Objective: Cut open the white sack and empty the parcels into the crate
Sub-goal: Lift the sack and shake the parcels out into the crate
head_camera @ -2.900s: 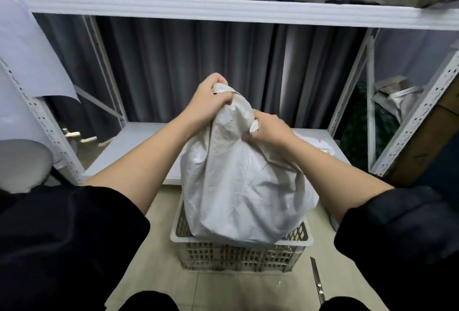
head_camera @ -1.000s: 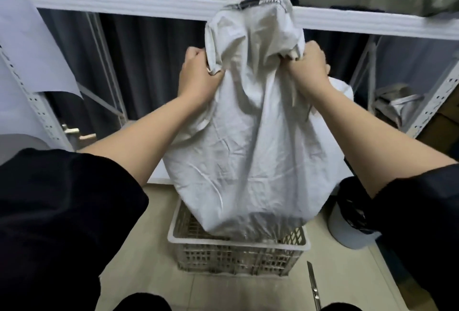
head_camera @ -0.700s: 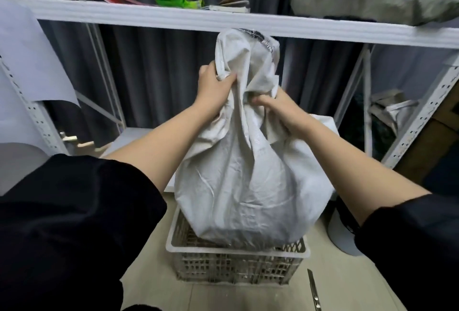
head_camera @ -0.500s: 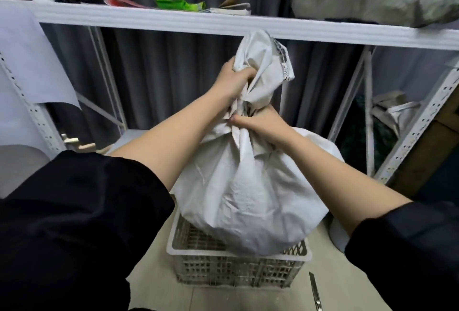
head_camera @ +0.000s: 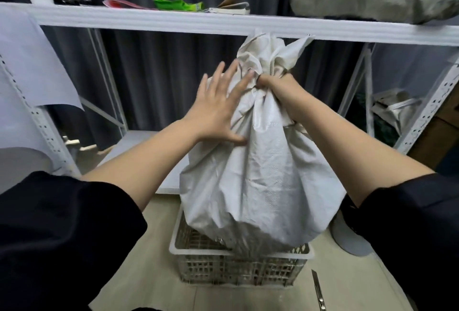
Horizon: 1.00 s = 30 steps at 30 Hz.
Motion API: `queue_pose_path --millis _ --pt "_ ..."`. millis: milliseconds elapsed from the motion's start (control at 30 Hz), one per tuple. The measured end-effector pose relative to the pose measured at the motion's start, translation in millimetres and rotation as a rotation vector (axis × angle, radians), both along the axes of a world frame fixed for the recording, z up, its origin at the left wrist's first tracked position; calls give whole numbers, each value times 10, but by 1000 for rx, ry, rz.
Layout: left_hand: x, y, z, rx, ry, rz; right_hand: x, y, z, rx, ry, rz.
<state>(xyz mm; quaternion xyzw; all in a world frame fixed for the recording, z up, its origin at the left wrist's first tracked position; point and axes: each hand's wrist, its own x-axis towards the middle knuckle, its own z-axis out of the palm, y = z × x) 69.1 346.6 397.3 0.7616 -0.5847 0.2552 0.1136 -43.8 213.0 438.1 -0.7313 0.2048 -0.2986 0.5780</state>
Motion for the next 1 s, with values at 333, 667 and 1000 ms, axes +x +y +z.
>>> queue_pose_path --millis 333,667,1000 --pt "-288 -207 -23 -55 52 205 -264 -83 -99 88 444 248" --pt "-17 -138 73 -39 486 202 -439 -52 -442 -1007 357 58" --pt "-85 -54 165 106 657 40 -199 -99 -519 -1045 544 -138"
